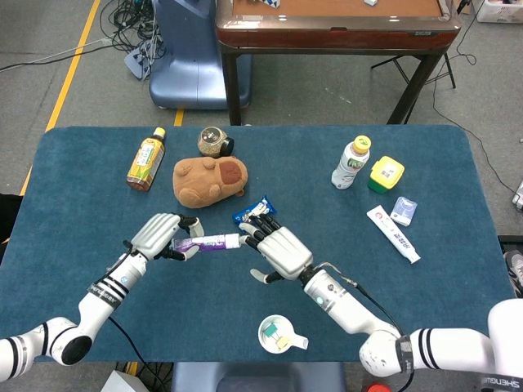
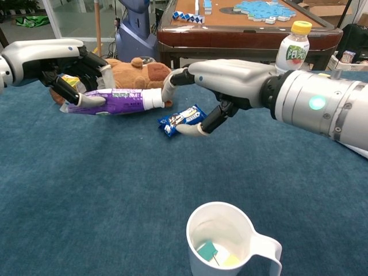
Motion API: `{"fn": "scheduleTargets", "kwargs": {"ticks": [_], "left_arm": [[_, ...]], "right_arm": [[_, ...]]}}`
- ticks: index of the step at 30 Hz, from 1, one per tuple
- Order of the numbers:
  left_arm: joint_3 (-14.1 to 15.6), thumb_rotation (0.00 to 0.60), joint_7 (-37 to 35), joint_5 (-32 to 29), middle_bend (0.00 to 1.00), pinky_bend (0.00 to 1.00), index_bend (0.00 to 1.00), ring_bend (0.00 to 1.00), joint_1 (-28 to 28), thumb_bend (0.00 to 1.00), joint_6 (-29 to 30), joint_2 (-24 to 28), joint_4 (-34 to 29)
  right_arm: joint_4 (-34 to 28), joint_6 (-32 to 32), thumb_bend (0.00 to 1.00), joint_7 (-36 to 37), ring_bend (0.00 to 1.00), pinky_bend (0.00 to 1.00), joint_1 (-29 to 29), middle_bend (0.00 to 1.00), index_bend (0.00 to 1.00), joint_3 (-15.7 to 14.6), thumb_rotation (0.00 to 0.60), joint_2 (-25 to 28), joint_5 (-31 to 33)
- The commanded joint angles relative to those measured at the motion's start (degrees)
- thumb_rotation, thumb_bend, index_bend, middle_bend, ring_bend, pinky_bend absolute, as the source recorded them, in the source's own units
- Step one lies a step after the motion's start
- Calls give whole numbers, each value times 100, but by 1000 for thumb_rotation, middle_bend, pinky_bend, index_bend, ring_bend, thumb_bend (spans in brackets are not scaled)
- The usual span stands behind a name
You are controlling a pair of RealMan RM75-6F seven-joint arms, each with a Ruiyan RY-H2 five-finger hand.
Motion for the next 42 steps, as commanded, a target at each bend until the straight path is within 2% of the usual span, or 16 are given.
{"fn": "scheduleTargets", "kwargs": {"ticks": [1, 6, 11, 13, 17, 20, 27, 42], "left_arm": [[12, 600, -198, 96, 645, 355, 617, 424, 67, 394, 80, -24, -2], [64, 600, -726, 451, 645, 365, 616, 426, 219, 396, 326, -109, 75], [131, 600, -894, 732, 648, 381, 614, 433, 293, 399, 524, -150, 90], [142, 600, -902, 762, 654, 399, 614, 445, 296, 400, 542, -156, 64], [143, 600, -866, 765, 659, 404, 614, 450, 281, 399, 546, -184, 12], [109, 600, -836, 716, 666, 411, 616, 455, 255, 399, 540, -215, -28], [-14, 600, -816, 531, 680, 420, 623, 468, 167, 400, 470, -290, -78], [-172, 600, -809, 237, 680, 420, 625, 468, 97, 403, 404, -342, -177]], "right_arm": [[-126, 156, 399, 142, 12, 54, -102, 123, 238, -6, 481, 129, -148], [-462, 554, 379, 740, 12, 54, -377, 123, 238, 45, 480, 423, -556], [-579, 729, 236, 1415, 12, 54, -516, 121, 231, 144, 482, 528, -809], [-560, 689, 177, 1697, 12, 55, -513, 110, 191, 193, 481, 472, -796], [-487, 436, 51, 2316, 6, 53, -441, 31, 13, 286, 483, 366, -698], [-386, 214, 4, 2775, 0, 27, -355, 0, 0, 400, 482, 261, -569], [-60, 156, 0, 3431, 0, 0, -269, 0, 0, 577, 481, -102, -569], [602, 187, 0, 4286, 0, 0, -133, 0, 0, 782, 476, -759, -663]]}}
